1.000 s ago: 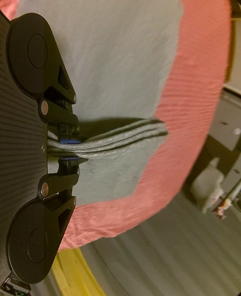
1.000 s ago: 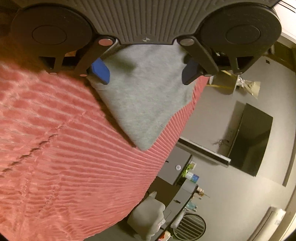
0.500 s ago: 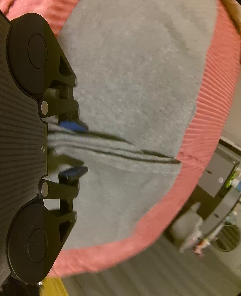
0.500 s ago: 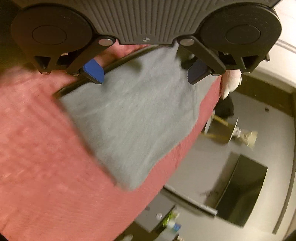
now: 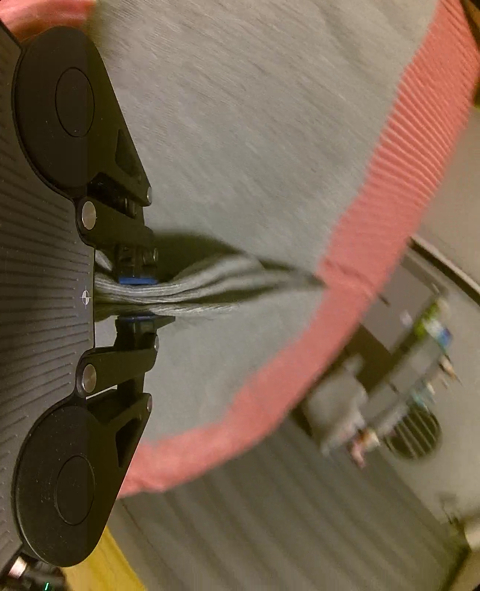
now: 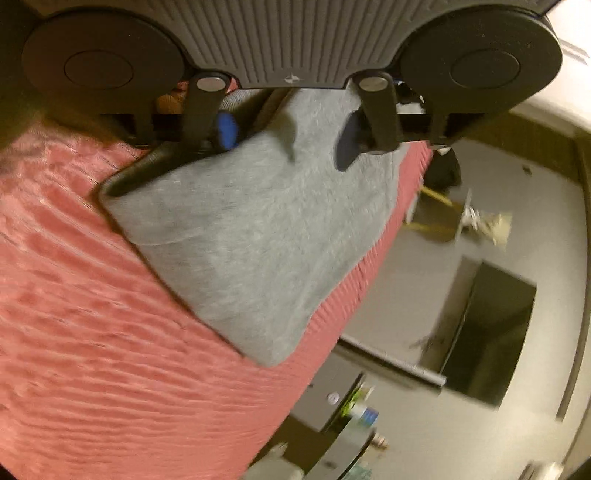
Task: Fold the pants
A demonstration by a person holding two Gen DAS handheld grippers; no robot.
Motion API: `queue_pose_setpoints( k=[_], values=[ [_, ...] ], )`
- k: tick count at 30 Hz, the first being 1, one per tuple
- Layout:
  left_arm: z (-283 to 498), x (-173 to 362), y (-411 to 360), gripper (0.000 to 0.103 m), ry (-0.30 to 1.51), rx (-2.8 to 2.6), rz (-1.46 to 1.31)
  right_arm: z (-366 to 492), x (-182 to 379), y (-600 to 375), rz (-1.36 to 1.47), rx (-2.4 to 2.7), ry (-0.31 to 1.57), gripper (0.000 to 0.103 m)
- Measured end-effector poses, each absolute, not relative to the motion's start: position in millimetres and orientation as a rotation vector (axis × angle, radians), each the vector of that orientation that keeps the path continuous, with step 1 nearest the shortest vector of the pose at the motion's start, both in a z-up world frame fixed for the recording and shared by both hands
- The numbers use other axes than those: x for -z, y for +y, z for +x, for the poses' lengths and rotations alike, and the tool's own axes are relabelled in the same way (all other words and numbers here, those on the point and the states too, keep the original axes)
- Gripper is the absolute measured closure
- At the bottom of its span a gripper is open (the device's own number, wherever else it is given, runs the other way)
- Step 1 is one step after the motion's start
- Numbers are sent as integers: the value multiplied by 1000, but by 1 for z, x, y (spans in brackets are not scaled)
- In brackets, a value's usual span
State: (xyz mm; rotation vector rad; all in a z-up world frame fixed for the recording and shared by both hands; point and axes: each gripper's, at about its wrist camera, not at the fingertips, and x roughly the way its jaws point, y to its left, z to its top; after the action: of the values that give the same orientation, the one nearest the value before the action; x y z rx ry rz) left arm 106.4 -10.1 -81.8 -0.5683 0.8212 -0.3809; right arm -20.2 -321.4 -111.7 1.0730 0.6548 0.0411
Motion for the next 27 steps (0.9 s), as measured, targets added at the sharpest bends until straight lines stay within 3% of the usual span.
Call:
queue_pose_setpoints(
  k=[1,3,4,14,21,27],
  values=[
    [104,78,-10,87,791,408,-584,-20,113,-323,1091,-44,655,46],
    [102,75,-9,87,743,449,-620,-15,117,-321,1094,-55,665,23],
    [101,74,-8,87,723,455,-633,-12,118,-318,1085,-53,673,20],
    [108,79,11,87,764,405,-742,-26,94,-317,978,163,654,20],
    [106,84,18,87,756,423,-784,-10,110,-284,1093,-106,770,19],
    [104,78,13,87,740,411,-738,-1,102,-280,1089,-170,742,19]
  ],
)
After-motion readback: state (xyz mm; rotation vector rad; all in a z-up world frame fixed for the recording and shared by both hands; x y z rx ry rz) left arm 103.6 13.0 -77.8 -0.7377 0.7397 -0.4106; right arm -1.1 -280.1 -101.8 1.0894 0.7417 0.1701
